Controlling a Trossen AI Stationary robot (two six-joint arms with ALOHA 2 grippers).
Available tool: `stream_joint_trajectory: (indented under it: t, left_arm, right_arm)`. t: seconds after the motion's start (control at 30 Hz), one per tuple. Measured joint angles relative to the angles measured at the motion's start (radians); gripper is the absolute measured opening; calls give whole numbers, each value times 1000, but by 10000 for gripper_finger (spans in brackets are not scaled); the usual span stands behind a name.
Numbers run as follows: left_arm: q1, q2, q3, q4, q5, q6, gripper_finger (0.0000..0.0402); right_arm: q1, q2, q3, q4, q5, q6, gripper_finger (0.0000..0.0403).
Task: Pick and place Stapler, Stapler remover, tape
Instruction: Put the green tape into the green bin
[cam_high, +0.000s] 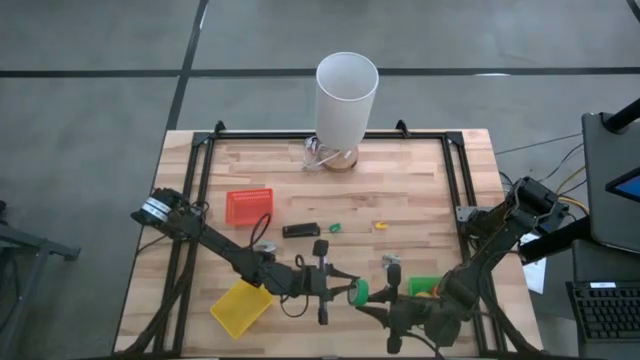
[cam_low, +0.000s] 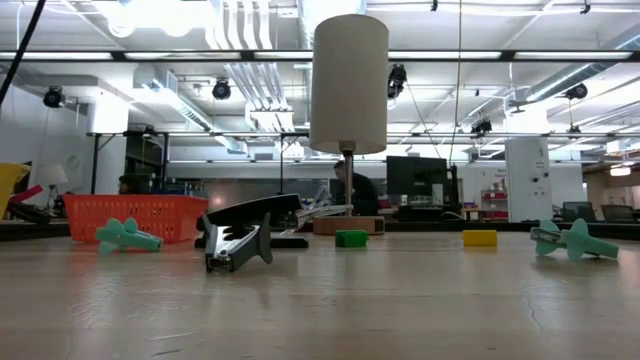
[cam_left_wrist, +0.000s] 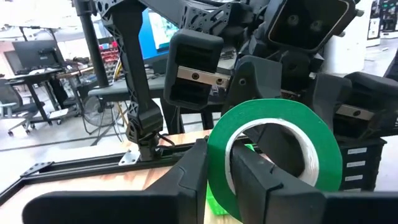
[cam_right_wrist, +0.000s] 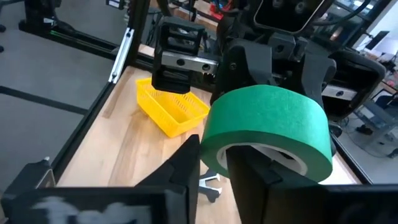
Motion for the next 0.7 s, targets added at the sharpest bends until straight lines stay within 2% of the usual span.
stream_joint_trajectory:
  t: [0.2,0.4,0.57,0.7]
  left_arm:
    - [0,0,-3,2,0,2,65]
    - [0,1,-3,2,-8,0,73]
    - [2,1,-3,-9,-35,-8,112]
    - [2,1,-3,-12,-113,-12,157]
  right_arm:
    - [-1,0,0,0,-1,6,39]
    - [-1,0,0,-3,3,14,38]
    - [-1,-6,0,-51,5,67,38]
    - [2,-30,1,-129,5,146,38]
